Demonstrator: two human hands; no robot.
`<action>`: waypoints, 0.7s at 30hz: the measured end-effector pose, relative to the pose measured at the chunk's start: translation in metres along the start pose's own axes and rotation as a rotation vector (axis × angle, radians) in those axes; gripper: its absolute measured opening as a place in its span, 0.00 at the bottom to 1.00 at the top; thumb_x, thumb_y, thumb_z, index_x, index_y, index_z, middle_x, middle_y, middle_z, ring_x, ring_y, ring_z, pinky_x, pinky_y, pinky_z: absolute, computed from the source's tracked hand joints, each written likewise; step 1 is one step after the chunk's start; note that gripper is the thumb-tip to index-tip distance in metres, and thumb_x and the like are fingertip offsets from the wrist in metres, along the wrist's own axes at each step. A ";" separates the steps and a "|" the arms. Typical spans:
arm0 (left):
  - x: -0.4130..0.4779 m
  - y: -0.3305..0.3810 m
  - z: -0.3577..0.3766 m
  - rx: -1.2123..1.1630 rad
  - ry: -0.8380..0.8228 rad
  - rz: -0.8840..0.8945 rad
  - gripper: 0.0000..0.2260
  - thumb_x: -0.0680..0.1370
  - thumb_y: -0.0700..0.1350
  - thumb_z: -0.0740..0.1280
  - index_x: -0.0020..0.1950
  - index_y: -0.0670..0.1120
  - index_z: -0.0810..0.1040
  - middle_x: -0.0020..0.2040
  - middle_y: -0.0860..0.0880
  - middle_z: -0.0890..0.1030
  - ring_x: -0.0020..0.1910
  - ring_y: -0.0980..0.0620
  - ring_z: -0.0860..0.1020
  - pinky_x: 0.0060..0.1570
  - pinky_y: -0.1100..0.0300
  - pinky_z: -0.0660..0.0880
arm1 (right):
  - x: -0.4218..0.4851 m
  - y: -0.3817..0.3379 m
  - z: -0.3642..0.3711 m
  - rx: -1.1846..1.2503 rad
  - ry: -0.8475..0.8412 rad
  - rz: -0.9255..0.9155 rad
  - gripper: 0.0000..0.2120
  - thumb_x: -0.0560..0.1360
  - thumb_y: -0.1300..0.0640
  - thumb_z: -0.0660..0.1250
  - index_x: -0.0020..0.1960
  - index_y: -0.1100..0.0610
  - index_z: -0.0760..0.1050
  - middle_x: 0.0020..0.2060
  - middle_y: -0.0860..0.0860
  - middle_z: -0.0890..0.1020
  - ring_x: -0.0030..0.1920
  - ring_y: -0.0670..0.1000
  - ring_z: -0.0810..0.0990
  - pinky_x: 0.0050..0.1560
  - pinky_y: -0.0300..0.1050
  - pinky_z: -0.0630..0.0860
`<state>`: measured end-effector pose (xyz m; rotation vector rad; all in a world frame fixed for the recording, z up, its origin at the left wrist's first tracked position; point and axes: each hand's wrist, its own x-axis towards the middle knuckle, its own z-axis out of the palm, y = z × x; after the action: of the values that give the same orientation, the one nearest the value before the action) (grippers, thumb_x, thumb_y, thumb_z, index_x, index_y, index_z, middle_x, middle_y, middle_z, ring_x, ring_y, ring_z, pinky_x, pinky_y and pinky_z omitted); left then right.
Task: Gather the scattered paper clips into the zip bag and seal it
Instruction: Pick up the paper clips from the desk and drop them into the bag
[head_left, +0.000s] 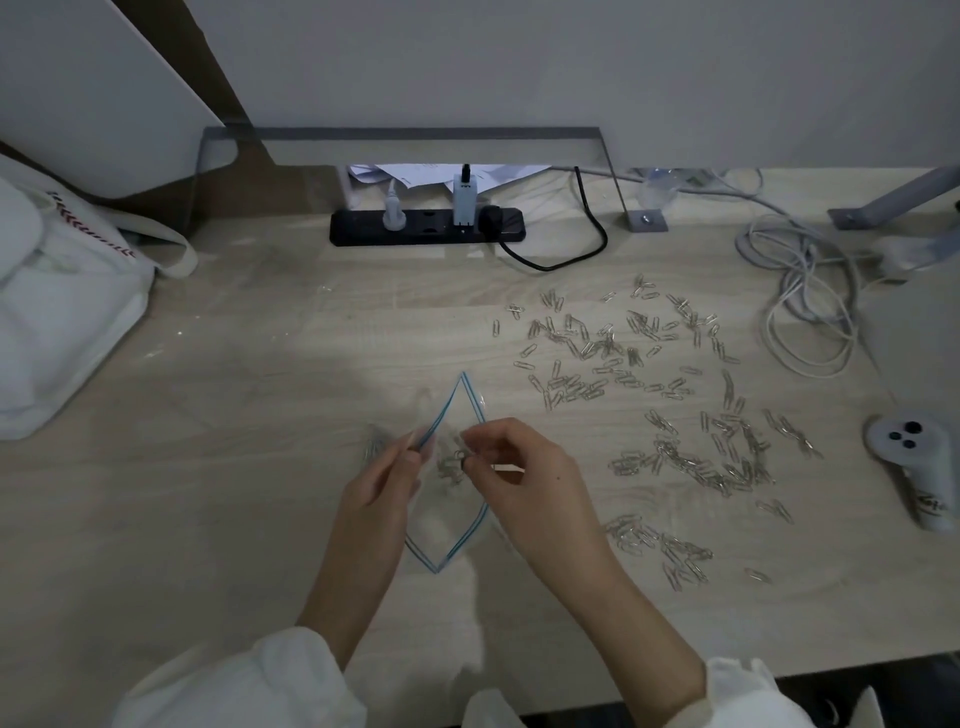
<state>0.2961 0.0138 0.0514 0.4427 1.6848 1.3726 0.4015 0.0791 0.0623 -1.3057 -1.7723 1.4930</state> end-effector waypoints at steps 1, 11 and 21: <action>0.000 -0.001 0.000 0.002 0.000 -0.001 0.12 0.80 0.39 0.58 0.52 0.53 0.77 0.52 0.57 0.81 0.50 0.69 0.78 0.58 0.63 0.72 | -0.001 0.001 0.000 -0.012 -0.015 -0.001 0.09 0.72 0.65 0.66 0.48 0.53 0.78 0.39 0.42 0.79 0.45 0.40 0.78 0.44 0.25 0.72; -0.001 -0.009 0.000 0.051 -0.029 -0.032 0.12 0.79 0.42 0.60 0.60 0.46 0.78 0.51 0.61 0.82 0.56 0.61 0.77 0.58 0.63 0.71 | -0.002 0.062 -0.051 -0.247 0.169 0.016 0.05 0.74 0.63 0.63 0.45 0.54 0.75 0.42 0.50 0.79 0.38 0.44 0.76 0.38 0.29 0.71; -0.004 -0.010 0.010 0.059 -0.066 -0.039 0.09 0.79 0.44 0.61 0.52 0.54 0.79 0.53 0.59 0.80 0.56 0.61 0.76 0.56 0.65 0.70 | -0.054 0.183 -0.141 -0.683 0.371 0.569 0.20 0.74 0.51 0.60 0.58 0.64 0.70 0.56 0.61 0.71 0.57 0.63 0.71 0.54 0.51 0.67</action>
<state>0.3084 0.0139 0.0442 0.4814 1.6752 1.2692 0.6072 0.0907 -0.0557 -2.4028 -1.7962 0.7775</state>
